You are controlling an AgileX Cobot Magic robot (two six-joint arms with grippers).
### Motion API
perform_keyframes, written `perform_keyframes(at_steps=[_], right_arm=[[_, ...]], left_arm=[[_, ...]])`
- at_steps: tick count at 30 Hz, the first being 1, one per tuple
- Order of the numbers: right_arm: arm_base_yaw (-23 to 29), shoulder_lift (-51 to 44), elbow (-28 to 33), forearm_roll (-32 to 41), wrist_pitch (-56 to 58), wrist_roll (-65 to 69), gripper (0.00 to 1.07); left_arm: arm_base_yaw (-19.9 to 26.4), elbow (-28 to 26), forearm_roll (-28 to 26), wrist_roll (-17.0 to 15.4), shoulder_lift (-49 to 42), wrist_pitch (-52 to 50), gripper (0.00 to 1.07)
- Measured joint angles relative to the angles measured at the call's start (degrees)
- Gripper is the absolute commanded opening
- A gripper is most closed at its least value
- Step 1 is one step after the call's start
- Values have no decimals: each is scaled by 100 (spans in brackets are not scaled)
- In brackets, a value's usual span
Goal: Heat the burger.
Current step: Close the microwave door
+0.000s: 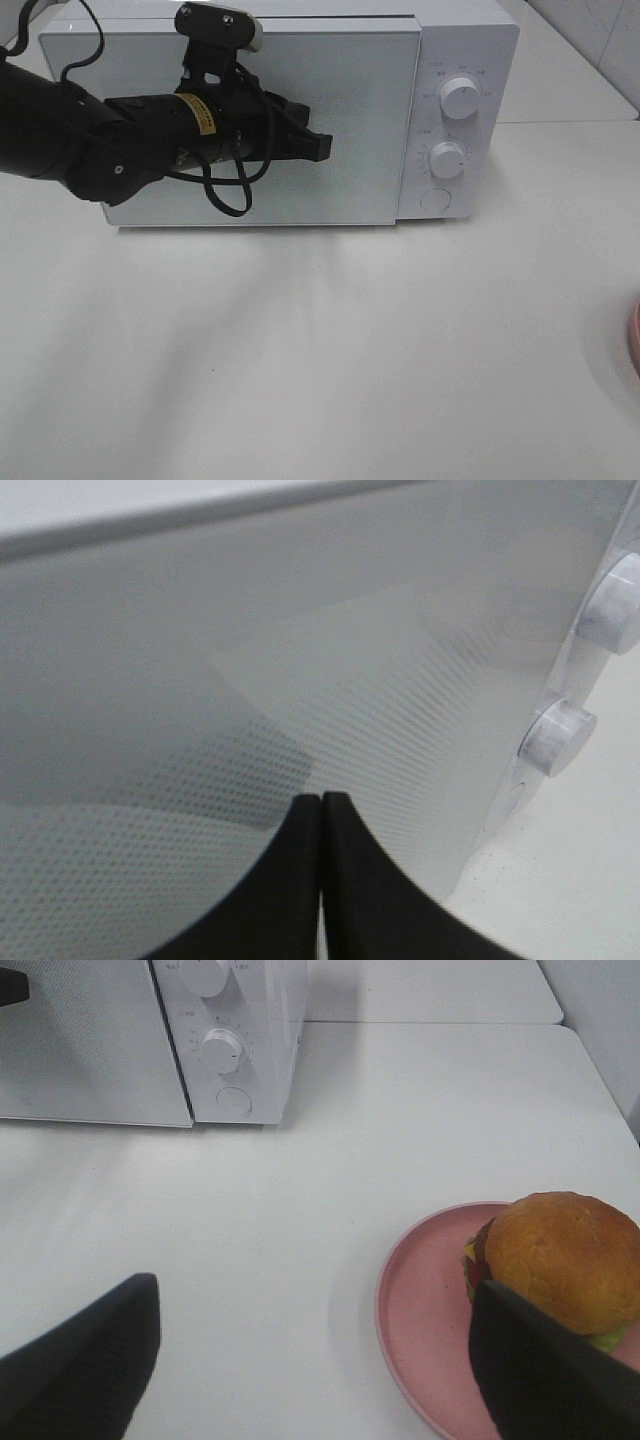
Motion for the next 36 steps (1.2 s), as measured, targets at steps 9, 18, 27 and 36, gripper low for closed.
perform_keyframes(at_steps=[9,18,27,36], right_arm=[[0,0,0,0,0,0,76],[0,0,0,0,0,0,76],[0,0,0,0,0,0,76],[0,0,0,0,0,0,76]], left_arm=[[-172,-413,-258,132,218,138,0],[-453,-951,-739,642,464,470,0],[-573,-1043,-957,659,504,476,0],[-728,-1123,-1266,659,418,596,0]])
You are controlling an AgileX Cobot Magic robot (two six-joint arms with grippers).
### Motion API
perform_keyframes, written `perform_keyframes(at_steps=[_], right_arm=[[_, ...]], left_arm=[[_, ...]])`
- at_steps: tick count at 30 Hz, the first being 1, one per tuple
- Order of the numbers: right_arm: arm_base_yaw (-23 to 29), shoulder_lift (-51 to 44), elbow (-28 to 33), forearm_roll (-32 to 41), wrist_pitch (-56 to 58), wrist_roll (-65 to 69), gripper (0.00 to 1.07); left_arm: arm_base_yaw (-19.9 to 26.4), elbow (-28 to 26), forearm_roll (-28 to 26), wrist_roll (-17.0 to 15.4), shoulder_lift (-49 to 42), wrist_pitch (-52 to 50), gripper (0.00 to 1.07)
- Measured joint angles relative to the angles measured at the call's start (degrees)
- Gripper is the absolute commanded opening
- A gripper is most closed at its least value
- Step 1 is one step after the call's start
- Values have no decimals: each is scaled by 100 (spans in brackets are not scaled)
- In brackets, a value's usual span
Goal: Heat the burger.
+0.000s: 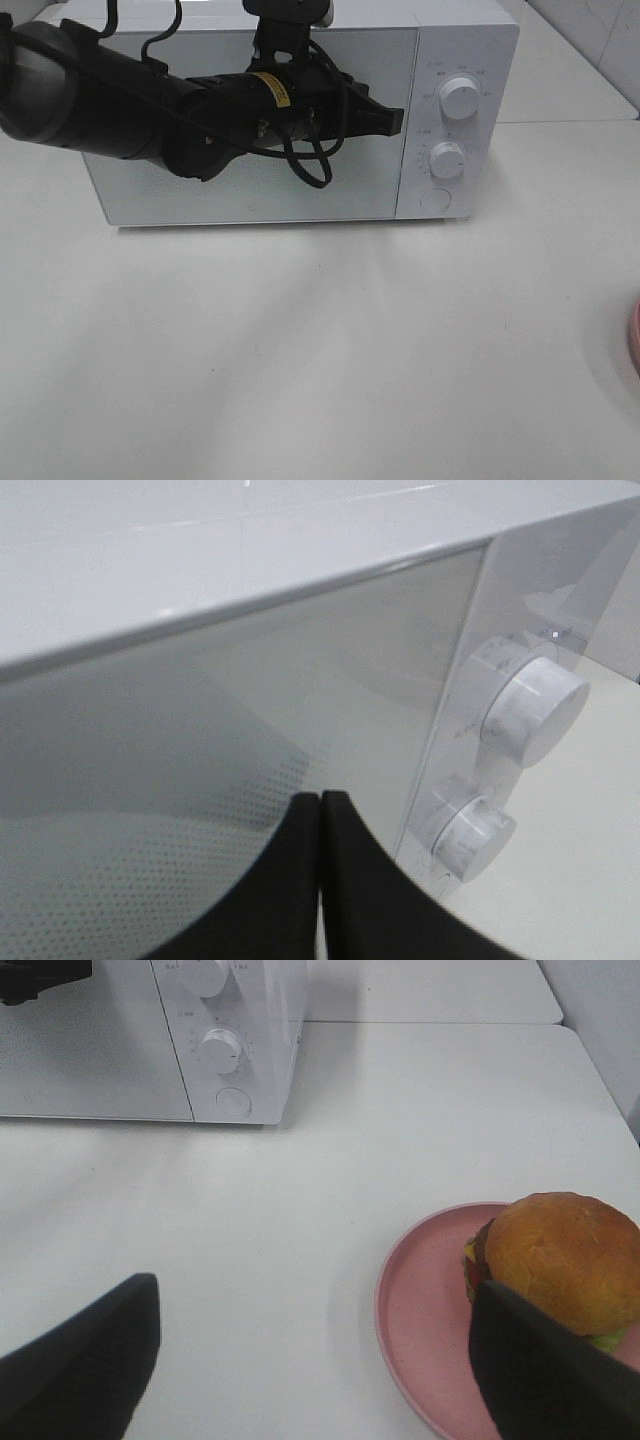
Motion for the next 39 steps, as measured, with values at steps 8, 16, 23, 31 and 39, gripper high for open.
perform_keyframes(at_steps=[8,16,23,31,39], right_arm=[[0,0,0,0,0,0,76],[0,0,0,0,0,0,76],[0,0,0,0,0,0,76],[0,0,0,0,0,0,76],[0,0,0,0,0,0,76]], left_arm=[[-246,-40,-103,-6,-413,1324,44],[-275,-40,-115,-372,-739,2985,101],[-275,-40,-132,-407,-1220,4807,101],[-275,-46,-120,-407,-1879,6830,101],[6,-46,-80,-464,-2320,8245,101]])
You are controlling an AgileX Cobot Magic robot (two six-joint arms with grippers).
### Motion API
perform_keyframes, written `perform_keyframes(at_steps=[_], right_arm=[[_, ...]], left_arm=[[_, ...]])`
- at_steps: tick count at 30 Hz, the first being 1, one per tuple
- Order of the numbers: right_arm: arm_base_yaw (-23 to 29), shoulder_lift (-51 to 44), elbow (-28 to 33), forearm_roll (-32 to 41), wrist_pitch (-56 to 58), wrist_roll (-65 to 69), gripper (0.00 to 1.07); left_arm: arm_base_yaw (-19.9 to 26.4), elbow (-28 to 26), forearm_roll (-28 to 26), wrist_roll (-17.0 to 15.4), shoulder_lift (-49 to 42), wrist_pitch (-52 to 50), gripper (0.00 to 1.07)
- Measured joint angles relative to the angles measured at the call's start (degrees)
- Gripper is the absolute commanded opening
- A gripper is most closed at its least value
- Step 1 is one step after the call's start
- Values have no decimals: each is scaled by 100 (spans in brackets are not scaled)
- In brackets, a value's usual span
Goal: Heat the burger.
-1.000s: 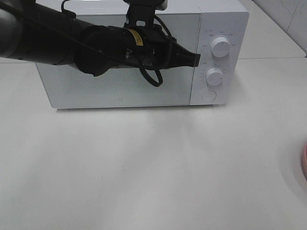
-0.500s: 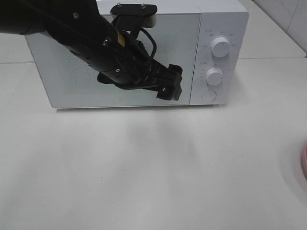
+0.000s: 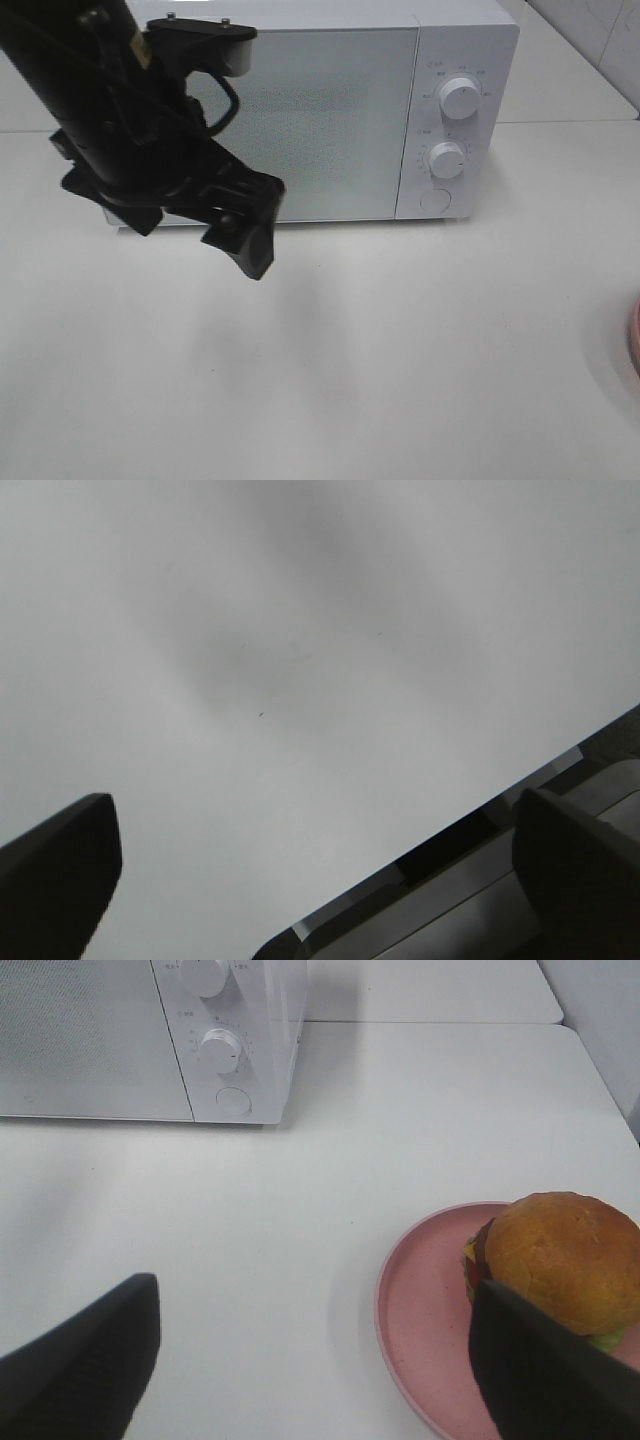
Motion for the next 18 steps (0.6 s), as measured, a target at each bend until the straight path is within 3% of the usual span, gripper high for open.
perform_keyframes(at_steps=[7,8,10,12,13,14,16,18], right_arm=[[0,0,0,0,0,0,76],[0,0,0,0,0,0,76],[0,0,0,0,0,0,76],[0,0,0,0,0,0,76],[0,0,0,0,0,0,76],[0,0,0,0,0,0,76],[0,0,0,0,0,0,76],[0,0,0,0,0,0,76]], left_arm=[[945,0,23,-17,-424,464,101],[1375,0,23,-17,-602,561,101],[1604,0,29,-11,-670,619,101],[2280,0,46,115,-928,796,101],[2280,0,46,115,-928,796,101],[2699,0,63,252,-1089,837,101],[2911,0,74,321,-1186,837,101],[3421,0,103,430,-1461,848,101]])
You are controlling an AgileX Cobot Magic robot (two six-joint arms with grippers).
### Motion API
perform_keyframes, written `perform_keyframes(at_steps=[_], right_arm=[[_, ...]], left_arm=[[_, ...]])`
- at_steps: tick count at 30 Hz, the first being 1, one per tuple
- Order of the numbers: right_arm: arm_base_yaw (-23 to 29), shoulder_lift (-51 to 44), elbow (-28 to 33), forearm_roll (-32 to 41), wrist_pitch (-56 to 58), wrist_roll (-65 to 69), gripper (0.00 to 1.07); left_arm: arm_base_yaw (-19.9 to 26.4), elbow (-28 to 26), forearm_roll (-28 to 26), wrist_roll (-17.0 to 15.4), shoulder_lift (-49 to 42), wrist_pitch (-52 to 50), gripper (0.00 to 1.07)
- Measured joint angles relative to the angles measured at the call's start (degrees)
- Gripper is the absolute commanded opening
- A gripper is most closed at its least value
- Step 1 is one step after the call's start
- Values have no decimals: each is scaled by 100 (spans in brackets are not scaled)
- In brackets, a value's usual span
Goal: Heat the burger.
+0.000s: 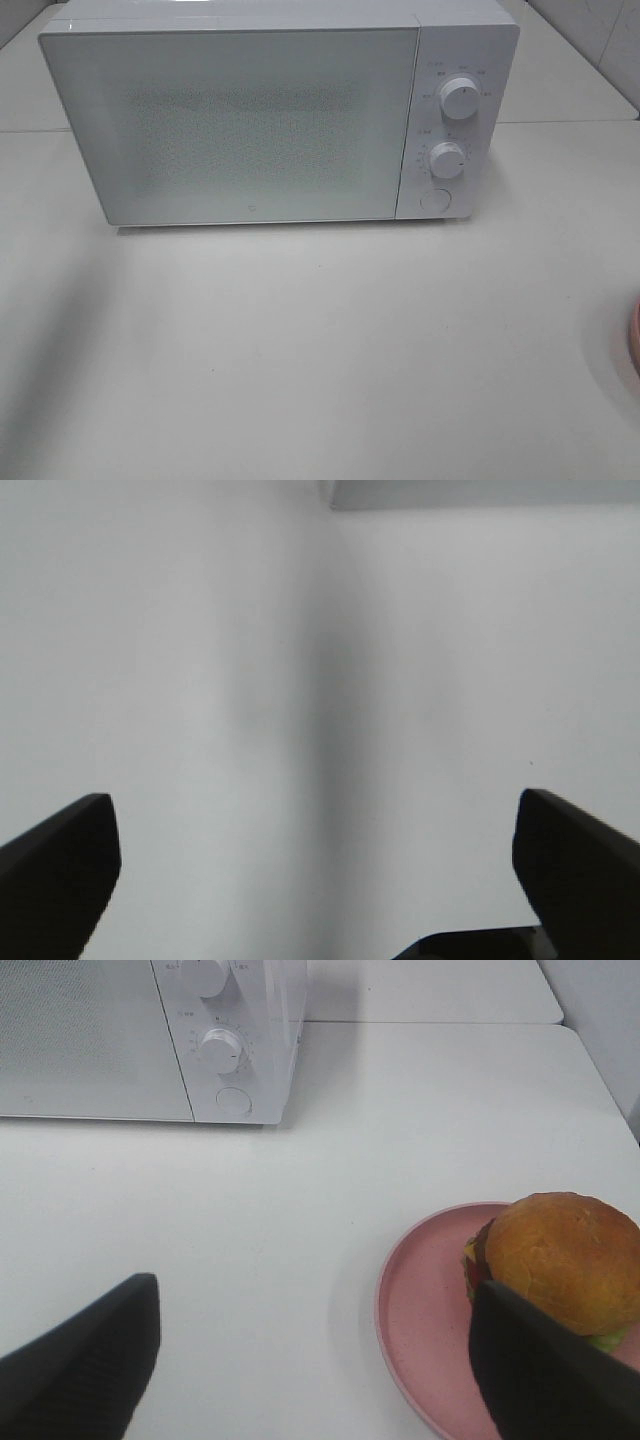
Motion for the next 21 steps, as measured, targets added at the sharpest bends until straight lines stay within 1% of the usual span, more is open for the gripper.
perform_keyframes(at_steps=[1,2,3,4,5,6,7,8,9,10,11,12,14,15,16,17,18,19,20,21], right_arm=[[0,0,0,0,0,0,76],[0,0,0,0,0,0,76],[0,0,0,0,0,0,76],[0,0,0,0,0,0,76],[0,0,0,0,0,0,76],[0,0,0,0,0,0,76],[0,0,0,0,0,0,76],[0,0,0,0,0,0,76],[0,0,0,0,0,0,76],[0,0,0,0,0,0,76],[0,0,0,0,0,0,76],[0,0,0,0,0,0,76],[0,0,0,0,0,0,76],[0,0,0,0,0,0,76],[0,0,0,0,0,0,76],[0,0,0,0,0,0,76],[0,0,0,0,0,0,76],[0,0,0,0,0,0,76],[0,0,0,0,0,0,76],[0,0,0,0,0,0,76]], left_arm=[[0,0,0,0,0,0,101],[298,57,0,57,-258,0,101],[401,120,0,86,-401,0,101],[401,120,0,86,-401,0,101],[642,384,0,160,-722,0,101],[642,384,0,160,-722,0,101],[837,762,0,269,-1026,0,101],[894,934,0,298,-1163,0,101],[894,934,0,298,-1163,0,101],[974,1409,34,384,-1530,0,101],[985,1610,46,384,-1736,11,101],[985,1610,46,384,-1736,11,101],[985,2561,52,424,-2573,0,101],[985,2561,52,424,-2573,0,101],[985,2739,52,424,-2744,-29,101],[985,3111,52,424,-3134,-80,101],[985,3111,52,424,-3134,-80,101],[985,3300,52,424,-3358,-138,101],[985,3627,52,424,-3804,-218,101],[985,3627,52,424,-3804,-218,101]])
